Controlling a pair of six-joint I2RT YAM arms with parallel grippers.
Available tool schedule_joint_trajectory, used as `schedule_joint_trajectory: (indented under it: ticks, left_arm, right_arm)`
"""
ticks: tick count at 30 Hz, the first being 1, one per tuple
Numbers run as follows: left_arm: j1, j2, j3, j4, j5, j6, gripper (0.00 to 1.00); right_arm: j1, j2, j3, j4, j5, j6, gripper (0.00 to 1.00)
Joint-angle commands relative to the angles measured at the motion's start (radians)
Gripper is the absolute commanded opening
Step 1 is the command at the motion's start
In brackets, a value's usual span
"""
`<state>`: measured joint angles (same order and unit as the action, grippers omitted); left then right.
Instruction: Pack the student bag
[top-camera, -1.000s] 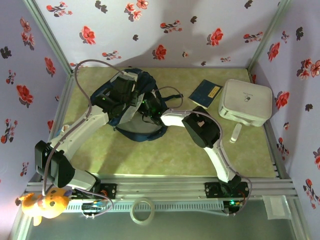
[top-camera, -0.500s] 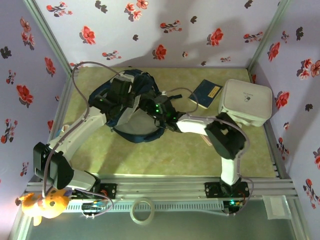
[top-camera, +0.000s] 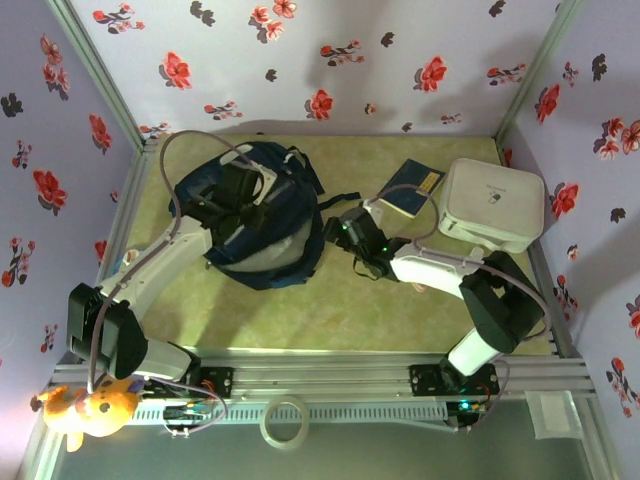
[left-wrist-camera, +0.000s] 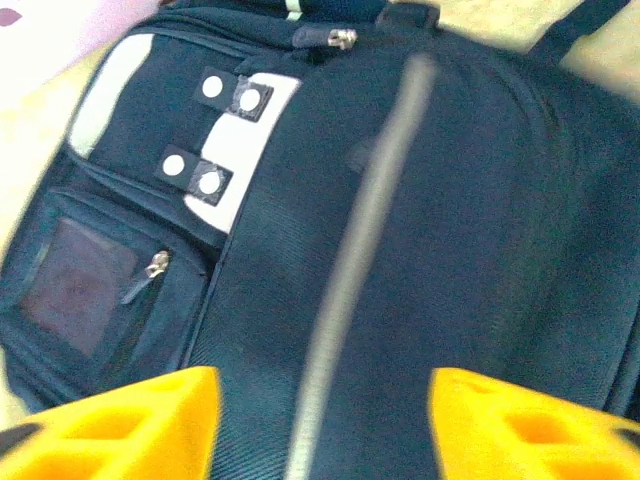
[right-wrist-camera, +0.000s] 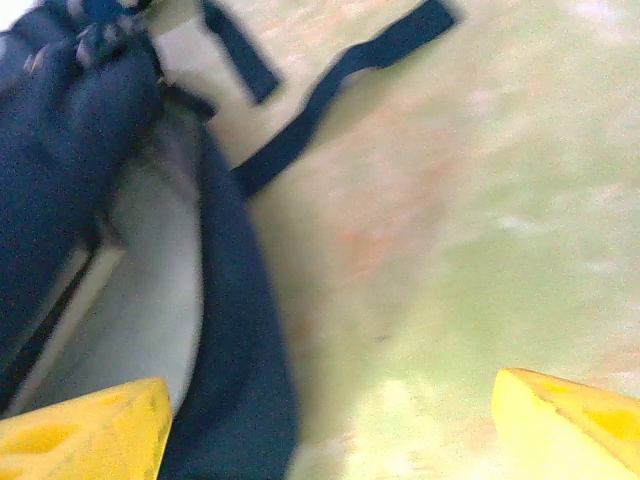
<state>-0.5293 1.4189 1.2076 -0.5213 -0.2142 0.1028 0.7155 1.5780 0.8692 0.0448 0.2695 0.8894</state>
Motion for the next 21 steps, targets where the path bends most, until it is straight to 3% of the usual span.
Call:
schedule_joint_trajectory:
  ticks: [1,5,9,14,21]
  left_arm:
    - [0.008,-0.031,0.007,0.028,0.115,-0.015,0.7]
    - [0.008,-0.04,0.021,0.098,0.127,-0.1,0.84]
    - [0.007,-0.038,0.023,0.118,0.12,-0.179,0.9]
    - [0.008,-0.048,0.022,0.147,0.121,-0.238,0.98]
    - [0.005,-0.068,-0.025,0.293,0.213,-0.314,1.0]
  right_arm:
    - [-0.082,-0.011,0.082,-0.18,0.056,-0.044,0.85]
    - [-0.187,0.073,0.22,-0.306,-0.042,-0.09,0.85]
    - [-0.257,0.17,0.36,-0.402,-0.018,-0.166,0.93]
    - [-0.343,0.303,0.514,-0.447,-0.101,-0.197,0.99]
    - [-0.42,0.499,0.758,-0.568,-0.152,-0.228,0.99]
